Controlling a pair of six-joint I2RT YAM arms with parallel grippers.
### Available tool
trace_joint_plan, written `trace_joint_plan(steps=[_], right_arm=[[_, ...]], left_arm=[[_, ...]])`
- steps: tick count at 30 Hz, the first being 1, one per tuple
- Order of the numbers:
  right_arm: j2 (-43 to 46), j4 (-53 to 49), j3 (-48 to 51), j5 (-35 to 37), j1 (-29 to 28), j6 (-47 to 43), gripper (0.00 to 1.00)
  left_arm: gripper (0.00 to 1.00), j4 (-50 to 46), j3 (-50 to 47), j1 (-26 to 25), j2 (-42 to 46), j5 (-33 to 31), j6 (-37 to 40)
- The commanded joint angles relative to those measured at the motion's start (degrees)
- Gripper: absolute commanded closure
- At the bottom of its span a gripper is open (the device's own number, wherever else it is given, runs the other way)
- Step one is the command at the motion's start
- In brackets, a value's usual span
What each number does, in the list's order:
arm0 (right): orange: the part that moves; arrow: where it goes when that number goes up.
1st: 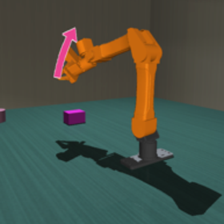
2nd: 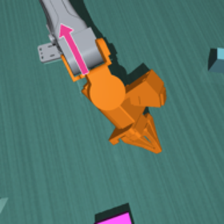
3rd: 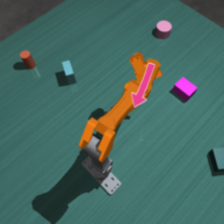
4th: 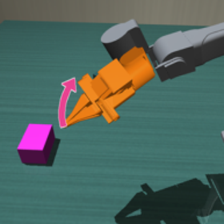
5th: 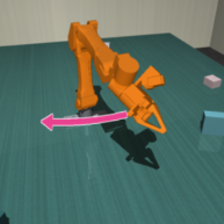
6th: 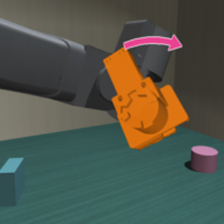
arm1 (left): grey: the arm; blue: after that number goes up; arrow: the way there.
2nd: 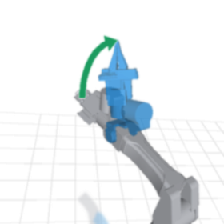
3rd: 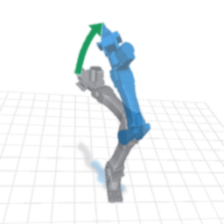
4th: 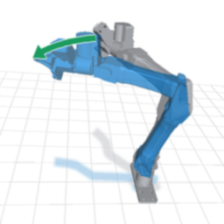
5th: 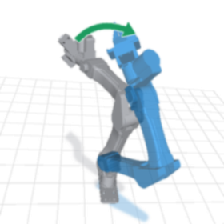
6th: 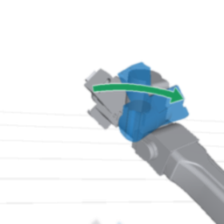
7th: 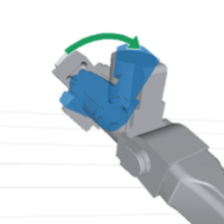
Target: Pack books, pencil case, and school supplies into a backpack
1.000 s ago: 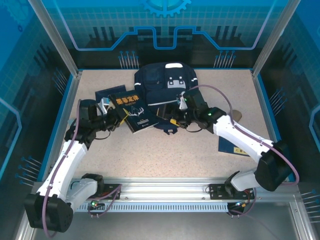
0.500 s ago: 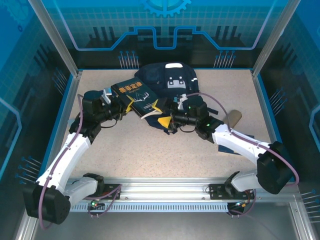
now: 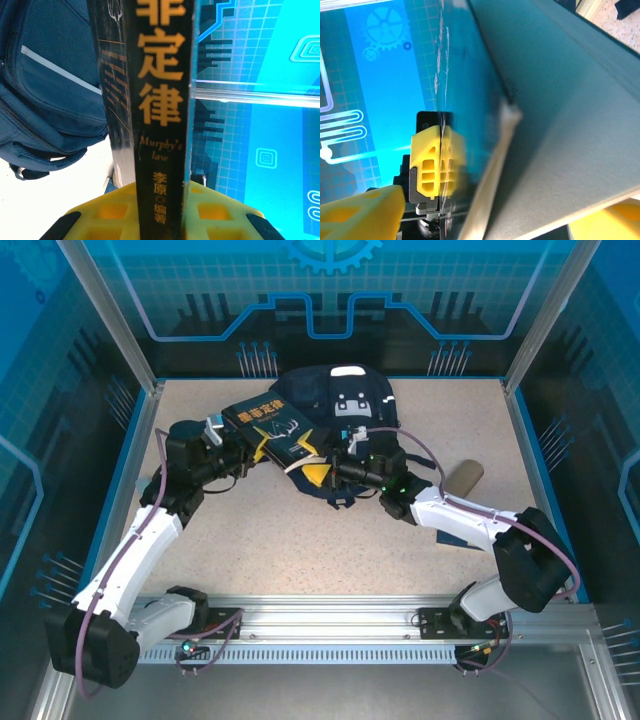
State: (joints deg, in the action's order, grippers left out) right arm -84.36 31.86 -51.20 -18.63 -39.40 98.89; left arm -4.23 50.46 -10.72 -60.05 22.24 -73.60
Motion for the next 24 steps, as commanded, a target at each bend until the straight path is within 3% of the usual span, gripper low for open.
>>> trace_joint_plan(steps=[1,4,10,13,17,20,24], right_arm=[[0.8,1.6,0.3,1.3,1.2,0.2,0.26],[0.4,2.4,-0.2,1.1,1.7,-0.2,0.33],[-1.3,5.7,-0.6,0.7,2.5,-1.2,0.55],[-2.6,7.4,-0.7,0.2,2.7,-0.4,0.61],[-3.9,10.9,0.4,-0.2,3.2,0.2,0.76],[-2.6,8.6,1.2,-1.3,4.7,-2.3,0.89],[2.9,-3.8,2.4,-1.5,7.4,-11.6,0.93]], left_arm=[[0.84,2.9,0.6,-0.5,1.3,-0.2,0.5],[0.84,2.7,-0.4,-0.8,1.3,0.2,0.5],[0.84,1.9,-2.1,-1.6,1.4,0.6,1.1],[0.84,1.8,-2.7,-2.1,1.1,0.8,1.3],[0.77,0.4,-3.0,-2.3,0.5,2.7,3.3],[0.63,-4.2,-2.3,-2.3,0.4,3.4,7.6],[0.31,-9.8,-1.6,-2.2,-0.2,2.2,13.4]])
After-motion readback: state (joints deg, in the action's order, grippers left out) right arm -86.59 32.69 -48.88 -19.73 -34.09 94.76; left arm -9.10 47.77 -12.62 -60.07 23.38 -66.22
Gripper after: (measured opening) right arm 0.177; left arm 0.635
